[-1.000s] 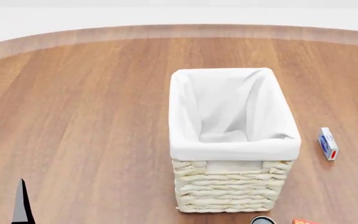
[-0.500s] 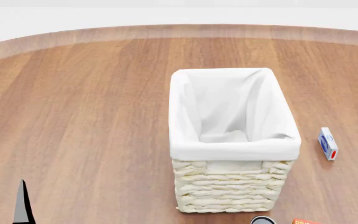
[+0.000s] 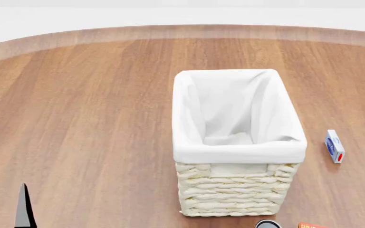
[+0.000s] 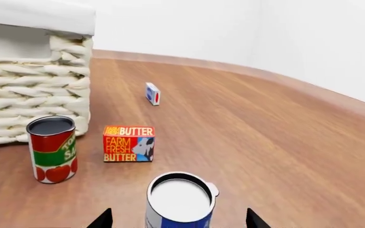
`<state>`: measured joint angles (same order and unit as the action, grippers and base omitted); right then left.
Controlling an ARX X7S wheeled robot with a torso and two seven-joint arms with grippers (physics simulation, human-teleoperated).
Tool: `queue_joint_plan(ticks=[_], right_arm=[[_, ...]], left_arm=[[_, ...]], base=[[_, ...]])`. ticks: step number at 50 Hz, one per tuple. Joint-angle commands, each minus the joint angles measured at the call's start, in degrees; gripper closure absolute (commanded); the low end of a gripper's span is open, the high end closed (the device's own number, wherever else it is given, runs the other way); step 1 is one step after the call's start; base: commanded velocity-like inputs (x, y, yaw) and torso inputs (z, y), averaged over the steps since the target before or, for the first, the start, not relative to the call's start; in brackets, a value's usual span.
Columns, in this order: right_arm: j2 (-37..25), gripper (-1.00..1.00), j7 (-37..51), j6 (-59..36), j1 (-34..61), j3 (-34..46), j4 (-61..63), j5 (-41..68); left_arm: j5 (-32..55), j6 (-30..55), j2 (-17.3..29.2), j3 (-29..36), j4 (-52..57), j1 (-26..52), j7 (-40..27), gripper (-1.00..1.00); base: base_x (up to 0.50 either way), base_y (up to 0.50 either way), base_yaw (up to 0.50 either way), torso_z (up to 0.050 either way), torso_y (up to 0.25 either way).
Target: Pick up the alphabet soup and put it in the basket.
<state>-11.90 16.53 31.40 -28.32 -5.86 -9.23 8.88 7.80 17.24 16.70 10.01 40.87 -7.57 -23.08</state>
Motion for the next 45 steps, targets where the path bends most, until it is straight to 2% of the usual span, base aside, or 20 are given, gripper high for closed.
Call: queue_joint_plan(ticks=[1, 3, 4, 6, 7, 32, 45], right_arm=[[-0.32, -1.00, 0.51, -1.47, 2.45, 0.11, -1.57, 0.70], [-0.40, -1.00, 0.29, -1.23, 3.13, 0.24, -2.61, 0.79], [0.04, -1.00, -0.20, 1.45, 4.67, 0.49, -6.94, 0.37], [-0.18, -1.00, -0.17, 0.50, 4.69, 0.74, -6.30, 0.17], [0.16, -1.00, -0.65, 2.98, 6.24, 0.75, -10.60, 0.22], [-0.31, -1.00, -0.13, 2.50, 12.27, 1.49, -16.75, -0.32], [-0.03, -1.00, -2.03, 7.16, 17.40, 1.51, -26.91, 1.19]], left_arm=[[0.24, -0.09, 0.23, 0.19, -0.29, 0.12, -0.30, -1.00], [0.22, -0.08, 0.28, 0.24, -0.34, 0.12, -0.39, -1.00], [0.42, -0.18, 0.31, 0.20, -0.30, 0.08, -0.34, -1.00], [0.47, -0.18, 0.31, 0.23, -0.59, 0.27, -0.40, -1.00], [0.49, -0.47, 0.24, 0.24, -1.24, 0.35, -0.39, -1.00], [0.98, -0.69, 0.70, 1.07, -2.16, 0.86, -0.77, -1.00], [1.27, -0.44, 1.02, 1.27, -1.92, 0.89, -1.16, -1.00]], base=[[0.00, 0.00, 0.00, 0.000, 0.000], [0.00, 0.00, 0.00, 0.000, 0.000], [0.00, 0.00, 0.00, 0.000, 0.000], [0.00, 0.00, 0.00, 0.000, 0.000], [0.00, 0.00, 0.00, 0.000, 0.000], [0.00, 0.00, 0.00, 0.000, 0.000], [0.00, 0.00, 0.00, 0.000, 0.000]])
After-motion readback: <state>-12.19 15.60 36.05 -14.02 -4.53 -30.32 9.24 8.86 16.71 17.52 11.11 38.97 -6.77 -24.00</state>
